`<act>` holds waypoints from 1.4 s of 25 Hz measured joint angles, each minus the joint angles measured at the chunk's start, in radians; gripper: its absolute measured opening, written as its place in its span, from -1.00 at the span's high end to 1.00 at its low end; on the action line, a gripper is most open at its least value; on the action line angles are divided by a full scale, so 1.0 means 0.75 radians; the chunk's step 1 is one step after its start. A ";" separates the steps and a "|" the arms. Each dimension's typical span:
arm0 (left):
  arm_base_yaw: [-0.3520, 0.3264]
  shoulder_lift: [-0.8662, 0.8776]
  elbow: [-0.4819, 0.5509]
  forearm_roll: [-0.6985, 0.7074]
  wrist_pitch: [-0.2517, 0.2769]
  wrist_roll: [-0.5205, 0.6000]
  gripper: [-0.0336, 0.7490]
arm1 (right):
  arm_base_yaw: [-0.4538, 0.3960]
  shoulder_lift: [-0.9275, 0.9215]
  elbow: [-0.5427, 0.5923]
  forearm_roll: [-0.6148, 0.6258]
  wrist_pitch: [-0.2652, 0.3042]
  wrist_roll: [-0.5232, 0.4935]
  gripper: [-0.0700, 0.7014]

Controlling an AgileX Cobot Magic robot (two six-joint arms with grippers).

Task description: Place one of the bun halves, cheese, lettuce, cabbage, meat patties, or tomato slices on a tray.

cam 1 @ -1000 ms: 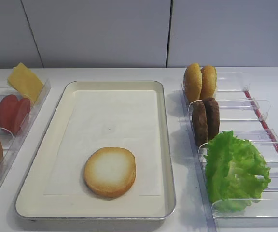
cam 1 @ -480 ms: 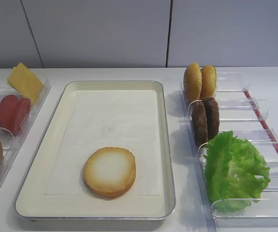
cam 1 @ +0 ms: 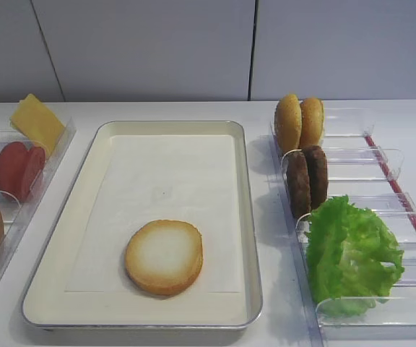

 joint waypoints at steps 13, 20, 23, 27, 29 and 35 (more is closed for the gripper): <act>0.170 0.000 0.000 0.002 -0.003 0.000 -0.11 | 0.000 0.000 0.000 0.000 0.000 0.000 -0.54; 0.366 0.000 0.000 0.002 -0.003 0.000 -0.10 | 0.000 0.000 0.000 0.000 0.000 -0.005 -0.54; 0.377 0.000 0.000 0.002 -0.003 0.000 -0.10 | 0.000 0.000 0.000 0.000 -0.003 -0.005 -0.54; 0.377 0.000 0.000 0.002 -0.004 0.000 -0.10 | 0.000 0.000 0.000 0.000 -0.003 -0.005 -0.54; 0.377 0.000 0.000 0.002 -0.004 0.000 -0.10 | 0.000 0.000 0.000 0.000 -0.003 -0.003 -0.54; 0.377 0.000 0.000 0.002 -0.004 0.000 -0.08 | 0.000 0.000 0.000 0.000 -0.003 -0.003 -0.54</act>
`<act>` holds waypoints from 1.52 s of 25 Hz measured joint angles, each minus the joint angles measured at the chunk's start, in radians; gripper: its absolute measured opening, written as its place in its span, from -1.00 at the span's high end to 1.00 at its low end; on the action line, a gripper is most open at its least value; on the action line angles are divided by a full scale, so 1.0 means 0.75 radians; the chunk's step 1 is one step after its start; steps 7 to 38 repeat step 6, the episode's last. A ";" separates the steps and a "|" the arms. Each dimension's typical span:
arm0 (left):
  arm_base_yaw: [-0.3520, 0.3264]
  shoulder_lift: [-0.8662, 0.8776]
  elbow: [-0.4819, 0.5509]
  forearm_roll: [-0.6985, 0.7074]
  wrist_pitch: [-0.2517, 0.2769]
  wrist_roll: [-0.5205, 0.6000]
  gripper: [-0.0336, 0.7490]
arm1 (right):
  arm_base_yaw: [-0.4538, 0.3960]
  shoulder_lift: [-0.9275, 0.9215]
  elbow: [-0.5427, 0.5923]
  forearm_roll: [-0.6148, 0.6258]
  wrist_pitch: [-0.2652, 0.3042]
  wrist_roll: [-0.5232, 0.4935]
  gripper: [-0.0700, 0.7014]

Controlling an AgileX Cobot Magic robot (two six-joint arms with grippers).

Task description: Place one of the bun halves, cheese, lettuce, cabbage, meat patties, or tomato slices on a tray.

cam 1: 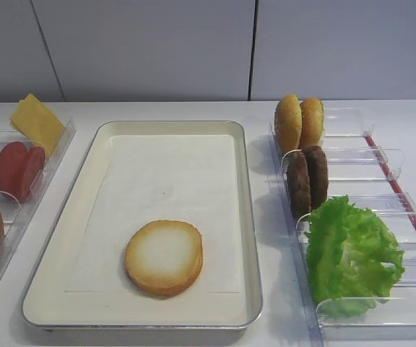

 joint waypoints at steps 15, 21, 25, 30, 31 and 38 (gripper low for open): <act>0.002 0.000 0.000 0.000 0.000 0.000 -0.08 | 0.000 0.000 0.000 0.000 0.000 0.000 -0.54; 0.002 0.000 0.000 0.000 0.000 0.000 -0.08 | 0.000 0.000 0.000 0.000 0.000 0.000 -0.54; 0.002 0.000 0.000 0.000 0.000 0.000 -0.08 | 0.000 0.000 0.000 0.000 0.000 0.000 -0.54; 0.002 0.000 0.000 0.000 0.000 0.000 -0.08 | 0.000 0.000 0.000 0.000 0.000 0.000 -0.54; 0.002 0.000 0.000 0.000 0.000 0.000 -0.08 | 0.000 0.000 0.000 0.000 0.000 0.000 -0.54; 0.002 0.000 0.000 0.000 0.000 0.000 -0.08 | 0.000 0.000 0.000 0.000 0.000 0.000 -0.54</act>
